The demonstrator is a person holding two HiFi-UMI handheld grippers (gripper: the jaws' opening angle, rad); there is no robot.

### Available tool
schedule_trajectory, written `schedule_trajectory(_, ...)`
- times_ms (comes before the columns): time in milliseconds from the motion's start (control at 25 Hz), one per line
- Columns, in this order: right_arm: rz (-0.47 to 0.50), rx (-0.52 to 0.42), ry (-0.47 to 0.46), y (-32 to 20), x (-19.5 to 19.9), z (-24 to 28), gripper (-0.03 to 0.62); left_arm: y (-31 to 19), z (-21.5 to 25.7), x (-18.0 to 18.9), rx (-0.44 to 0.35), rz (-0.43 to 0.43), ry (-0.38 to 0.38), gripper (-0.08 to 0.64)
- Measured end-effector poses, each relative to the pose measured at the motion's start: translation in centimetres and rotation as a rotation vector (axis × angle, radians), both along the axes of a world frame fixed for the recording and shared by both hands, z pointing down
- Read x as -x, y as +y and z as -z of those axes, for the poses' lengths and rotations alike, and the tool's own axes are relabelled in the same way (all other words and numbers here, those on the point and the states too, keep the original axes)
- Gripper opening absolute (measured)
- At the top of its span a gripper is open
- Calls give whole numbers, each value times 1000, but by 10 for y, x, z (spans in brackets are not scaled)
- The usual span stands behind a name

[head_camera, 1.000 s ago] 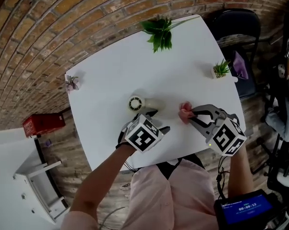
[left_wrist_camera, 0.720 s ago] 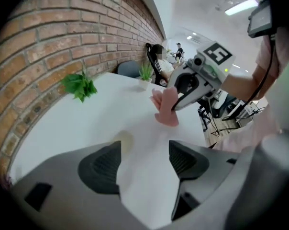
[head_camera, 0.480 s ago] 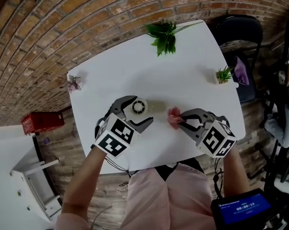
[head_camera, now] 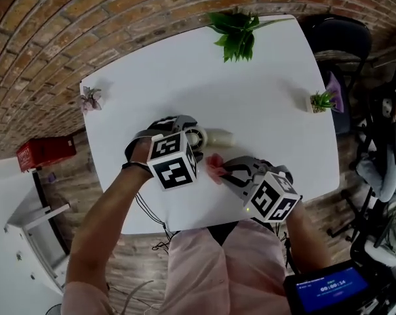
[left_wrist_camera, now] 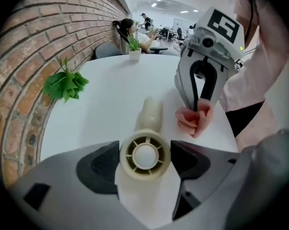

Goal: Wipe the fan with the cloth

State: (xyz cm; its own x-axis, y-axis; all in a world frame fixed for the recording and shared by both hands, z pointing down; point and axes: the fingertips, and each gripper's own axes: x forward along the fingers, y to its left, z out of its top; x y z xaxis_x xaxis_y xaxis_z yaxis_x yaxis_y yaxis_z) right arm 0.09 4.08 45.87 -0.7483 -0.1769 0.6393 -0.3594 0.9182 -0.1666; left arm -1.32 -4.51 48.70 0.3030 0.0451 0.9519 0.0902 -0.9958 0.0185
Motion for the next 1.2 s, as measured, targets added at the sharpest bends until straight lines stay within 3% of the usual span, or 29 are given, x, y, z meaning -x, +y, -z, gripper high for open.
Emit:
schedule_trajectory(280,-150,31,44,-26,23,-20,46,0,1,-1,8,-22,11,342)
schedule_trajectory(480,-478,138,56,-48,13,-28,46,0,0,0,1,-21,9,342)
schedule_trajectory(560,-555,174,48,-51,12,-29,46,1,0,-1,-2,-23,10,342)
schedule_trajectory(1200,-749,194,65,-47,-35,-32,44,1,-1,0,9,-11,14,342)
